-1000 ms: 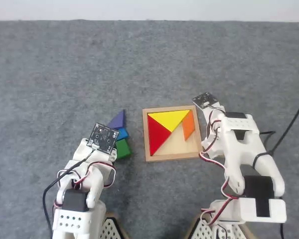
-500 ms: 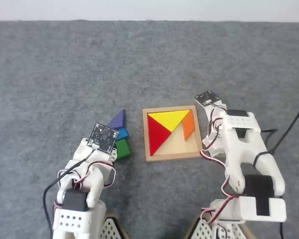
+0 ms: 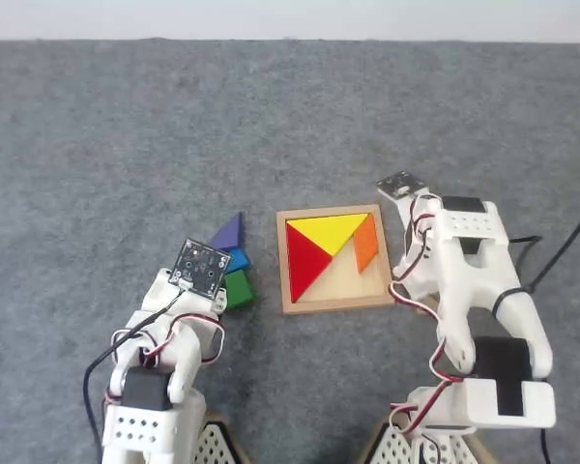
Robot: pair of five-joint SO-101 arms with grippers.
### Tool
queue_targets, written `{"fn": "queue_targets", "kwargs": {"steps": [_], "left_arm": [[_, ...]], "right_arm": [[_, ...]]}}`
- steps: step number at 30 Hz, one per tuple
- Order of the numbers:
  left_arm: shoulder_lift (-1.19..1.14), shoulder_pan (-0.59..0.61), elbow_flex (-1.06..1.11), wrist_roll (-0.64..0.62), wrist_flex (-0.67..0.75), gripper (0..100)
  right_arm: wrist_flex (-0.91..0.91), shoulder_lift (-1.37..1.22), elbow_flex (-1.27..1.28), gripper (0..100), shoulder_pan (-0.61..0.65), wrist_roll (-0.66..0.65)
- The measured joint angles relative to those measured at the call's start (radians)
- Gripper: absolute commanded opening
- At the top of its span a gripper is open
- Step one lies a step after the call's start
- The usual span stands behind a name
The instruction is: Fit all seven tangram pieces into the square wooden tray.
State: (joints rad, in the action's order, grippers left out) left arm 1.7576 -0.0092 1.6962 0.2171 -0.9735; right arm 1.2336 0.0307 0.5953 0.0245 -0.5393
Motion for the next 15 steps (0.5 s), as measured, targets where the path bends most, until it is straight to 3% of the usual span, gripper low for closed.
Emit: {"fn": "queue_targets", "kwargs": {"steps": [10, 15], "left_arm": [[0.0, 0.0, 0.0, 0.0, 0.0, 5], [0.0, 0.0, 0.0, 0.0, 0.0, 5]], "right_arm": [[0.014, 0.0, 0.071, 33.6, 0.002, -0.183], [-0.051, -0.002, 0.115, 24.8, 0.002, -0.193]]}}
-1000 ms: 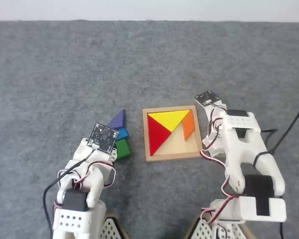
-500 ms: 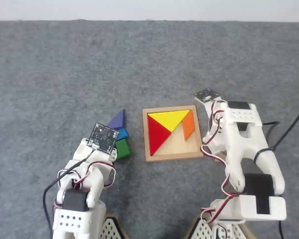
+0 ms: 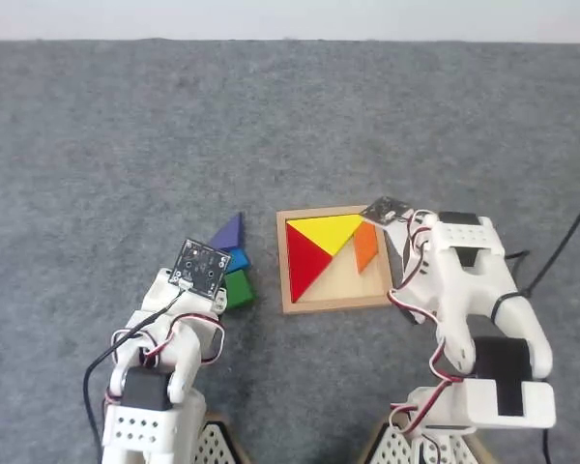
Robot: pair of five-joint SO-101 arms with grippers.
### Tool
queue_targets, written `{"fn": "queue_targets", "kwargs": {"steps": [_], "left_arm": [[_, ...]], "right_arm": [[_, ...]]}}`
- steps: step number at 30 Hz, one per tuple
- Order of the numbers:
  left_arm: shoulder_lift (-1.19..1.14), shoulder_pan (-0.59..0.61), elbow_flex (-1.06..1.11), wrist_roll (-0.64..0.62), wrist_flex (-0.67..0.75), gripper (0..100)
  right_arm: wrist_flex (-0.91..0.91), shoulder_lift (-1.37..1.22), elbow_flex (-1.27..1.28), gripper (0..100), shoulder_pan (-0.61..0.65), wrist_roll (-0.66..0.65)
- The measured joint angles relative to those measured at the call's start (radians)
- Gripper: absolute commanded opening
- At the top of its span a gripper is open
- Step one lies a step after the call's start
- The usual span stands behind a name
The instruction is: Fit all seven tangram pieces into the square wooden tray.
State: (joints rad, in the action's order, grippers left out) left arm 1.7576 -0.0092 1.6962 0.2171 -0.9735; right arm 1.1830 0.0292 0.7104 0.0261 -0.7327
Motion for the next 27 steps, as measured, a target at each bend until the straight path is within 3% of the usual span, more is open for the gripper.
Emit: {"fn": "queue_targets", "kwargs": {"steps": [8, 13, 20, 27], "left_arm": [[0.0, 0.0, 0.0, 0.0, 0.0, 5], [0.0, 0.0, 0.0, 0.0, 0.0, 5], [0.0, 0.0, 0.0, 0.0, 0.0, 5], [0.0, 0.0, 0.0, 0.0, 0.0, 5]], "right_arm": [[-0.055, -0.003, -0.002, 13.5, -0.002, 0.0], [-0.055, -0.003, -0.005, 11.7, -0.002, 0.008], [-0.06, -0.002, -0.026, 11.7, -0.002, 0.129], [0.081, 0.068, -0.192, 11.7, 0.028, 0.324]]}}
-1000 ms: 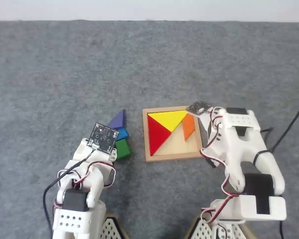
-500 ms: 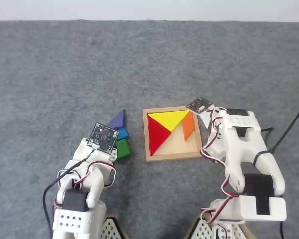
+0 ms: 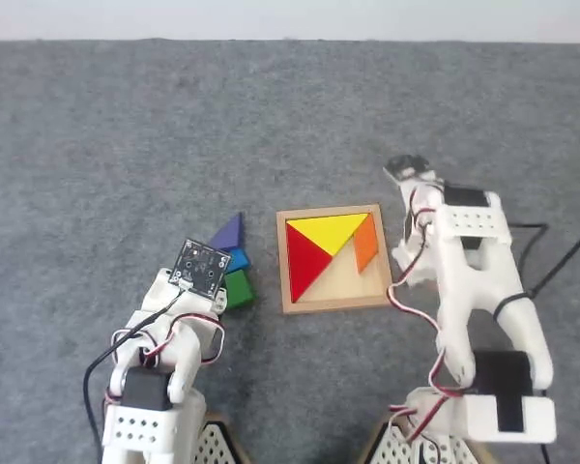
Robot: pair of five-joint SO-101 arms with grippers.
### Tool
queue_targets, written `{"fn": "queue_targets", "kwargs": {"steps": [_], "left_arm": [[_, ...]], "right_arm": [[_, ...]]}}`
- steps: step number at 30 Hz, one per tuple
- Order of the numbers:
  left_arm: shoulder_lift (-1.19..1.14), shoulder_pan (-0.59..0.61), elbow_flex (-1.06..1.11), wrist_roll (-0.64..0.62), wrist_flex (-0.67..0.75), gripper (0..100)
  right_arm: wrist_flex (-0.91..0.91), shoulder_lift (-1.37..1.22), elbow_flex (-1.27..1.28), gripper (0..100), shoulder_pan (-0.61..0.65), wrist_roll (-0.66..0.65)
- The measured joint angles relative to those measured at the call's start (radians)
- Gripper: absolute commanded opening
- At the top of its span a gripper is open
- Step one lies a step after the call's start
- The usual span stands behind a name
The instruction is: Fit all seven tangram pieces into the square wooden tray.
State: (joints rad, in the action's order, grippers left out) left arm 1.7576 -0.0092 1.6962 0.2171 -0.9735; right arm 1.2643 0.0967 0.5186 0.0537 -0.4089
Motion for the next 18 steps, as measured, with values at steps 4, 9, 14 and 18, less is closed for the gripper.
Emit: {"fn": "queue_targets", "kwargs": {"steps": [4, 9, 14, 18], "left_arm": [[0.0, 0.0, 0.0, 0.0, 0.0, 5], [0.0, 0.0, 0.0, 0.0, 0.0, 5], [0.0, 0.0, 0.0, 0.0, 0.0, 5], [0.0, 0.0, 0.0, 0.0, 0.0, 5]], "right_arm": [[0.038, 0.005, -0.097, 11.7, 0.101, 0.17], [0.038, -0.046, -0.212, 10.0, 0.29, 0.358], [0.038, -0.292, -0.367, 1.7, 0.339, 0.497], [0.038, -0.486, -0.502, 1.9, 0.338, 0.606]]}}
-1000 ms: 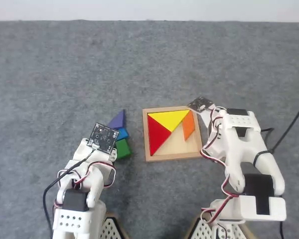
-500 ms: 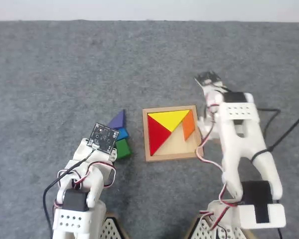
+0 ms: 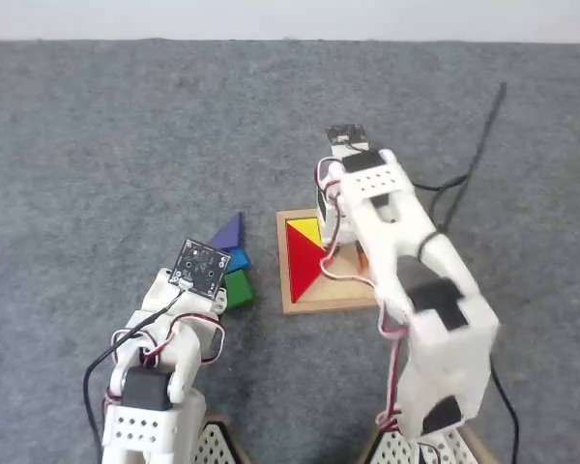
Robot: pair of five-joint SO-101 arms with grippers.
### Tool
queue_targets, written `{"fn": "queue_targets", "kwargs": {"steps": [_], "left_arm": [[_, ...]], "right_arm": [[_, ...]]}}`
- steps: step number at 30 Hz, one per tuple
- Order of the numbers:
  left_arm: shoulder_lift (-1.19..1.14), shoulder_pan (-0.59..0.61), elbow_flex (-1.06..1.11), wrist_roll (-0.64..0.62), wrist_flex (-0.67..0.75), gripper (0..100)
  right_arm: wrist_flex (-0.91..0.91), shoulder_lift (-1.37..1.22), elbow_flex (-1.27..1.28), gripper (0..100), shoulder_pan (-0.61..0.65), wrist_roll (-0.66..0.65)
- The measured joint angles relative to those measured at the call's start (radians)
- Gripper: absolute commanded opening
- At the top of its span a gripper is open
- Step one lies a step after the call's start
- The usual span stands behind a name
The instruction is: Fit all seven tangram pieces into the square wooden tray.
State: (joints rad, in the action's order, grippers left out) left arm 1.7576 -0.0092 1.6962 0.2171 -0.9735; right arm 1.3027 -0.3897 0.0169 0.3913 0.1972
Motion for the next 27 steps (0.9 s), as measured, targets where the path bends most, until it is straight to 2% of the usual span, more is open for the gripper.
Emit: {"fn": "queue_targets", "kwargs": {"steps": [11, 19, 27], "left_arm": [[0.0, -0.002, 0.0, 0.0, 0.0, 5], [0.0, -0.002, 0.0, 0.0, 0.0, 5], [0.0, 0.0, 0.0, 0.0, 0.0, 5]], "right_arm": [[0.014, -0.051, -0.066, 3.5, 0.057, 0.064], [0.038, -0.051, -0.066, 28.4, 0.061, 0.066], [0.041, -0.052, -0.066, 25.2, 0.061, 0.068]]}}
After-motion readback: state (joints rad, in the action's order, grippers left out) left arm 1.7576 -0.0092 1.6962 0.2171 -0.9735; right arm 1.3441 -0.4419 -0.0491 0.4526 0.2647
